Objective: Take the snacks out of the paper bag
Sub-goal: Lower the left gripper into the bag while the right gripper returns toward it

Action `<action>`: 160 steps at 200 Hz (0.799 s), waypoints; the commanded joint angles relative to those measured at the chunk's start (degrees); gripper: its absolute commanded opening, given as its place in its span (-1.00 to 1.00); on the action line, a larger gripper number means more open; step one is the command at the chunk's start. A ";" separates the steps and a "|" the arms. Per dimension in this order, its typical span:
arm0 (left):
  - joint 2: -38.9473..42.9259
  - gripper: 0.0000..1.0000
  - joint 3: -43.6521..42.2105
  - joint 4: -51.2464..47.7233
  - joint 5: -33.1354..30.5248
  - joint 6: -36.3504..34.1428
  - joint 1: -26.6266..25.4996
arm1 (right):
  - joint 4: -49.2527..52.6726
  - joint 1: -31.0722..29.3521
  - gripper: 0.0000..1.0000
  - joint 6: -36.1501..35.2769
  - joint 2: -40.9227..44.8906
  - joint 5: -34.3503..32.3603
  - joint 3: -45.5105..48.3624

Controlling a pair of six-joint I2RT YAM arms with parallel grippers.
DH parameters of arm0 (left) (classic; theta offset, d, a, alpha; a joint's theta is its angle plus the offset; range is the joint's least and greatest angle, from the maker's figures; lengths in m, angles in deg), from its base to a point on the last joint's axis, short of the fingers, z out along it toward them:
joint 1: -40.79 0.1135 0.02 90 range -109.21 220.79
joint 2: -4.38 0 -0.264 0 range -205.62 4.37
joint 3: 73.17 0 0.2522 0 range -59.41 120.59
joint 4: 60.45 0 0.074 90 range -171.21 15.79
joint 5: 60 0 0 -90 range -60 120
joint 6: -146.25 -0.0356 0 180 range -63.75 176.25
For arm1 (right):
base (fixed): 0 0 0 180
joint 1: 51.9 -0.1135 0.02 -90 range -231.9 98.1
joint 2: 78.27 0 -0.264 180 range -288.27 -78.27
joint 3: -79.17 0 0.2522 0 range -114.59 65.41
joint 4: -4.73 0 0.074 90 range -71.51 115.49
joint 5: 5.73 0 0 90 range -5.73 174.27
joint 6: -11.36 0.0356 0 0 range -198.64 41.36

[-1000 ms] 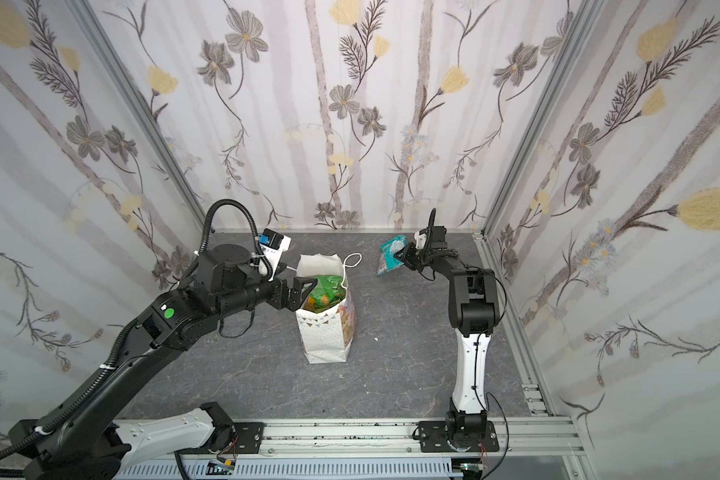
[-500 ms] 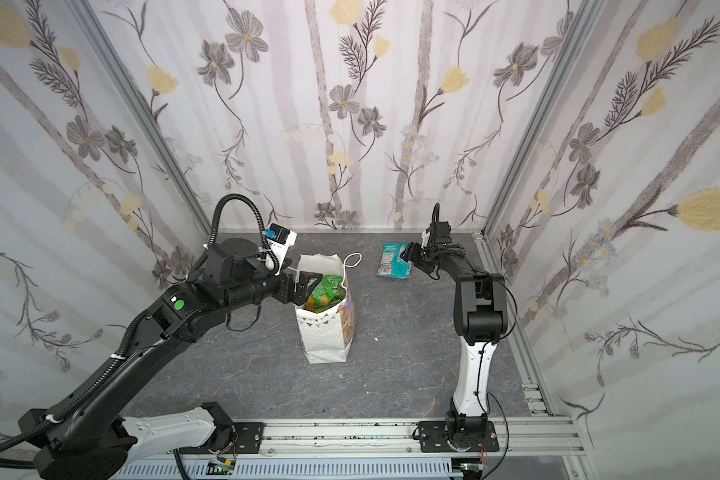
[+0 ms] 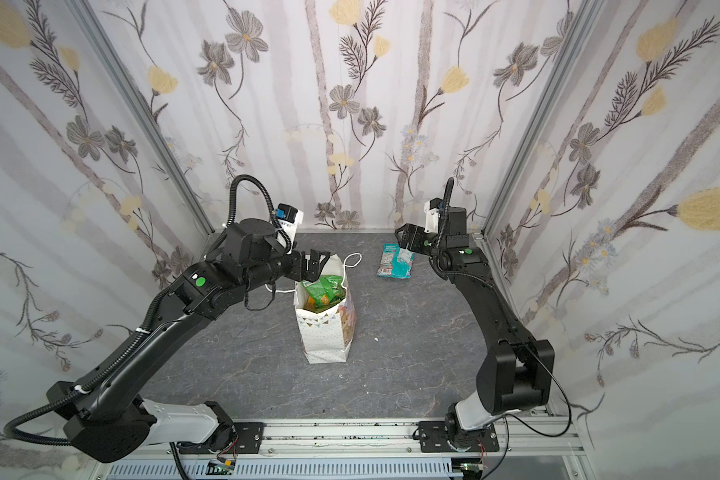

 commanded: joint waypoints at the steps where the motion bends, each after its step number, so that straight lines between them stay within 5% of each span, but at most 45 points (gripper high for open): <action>1: -3.52 0.92 3.84 -4.79 -4.61 3.71 0.53 | -5.42 -2.23 0.87 2.33 6.27 0.12 2.53; 57: -13.29 0.66 12.51 -15.78 -4.23 9.41 2.01 | -12.41 -6.98 0.99 7.36 16.93 9.82 8.48; 160: -26.30 0.34 19.10 -30.13 5.70 14.06 0.92 | -3.72 -13.35 0.99 5.68 19.77 11.06 8.68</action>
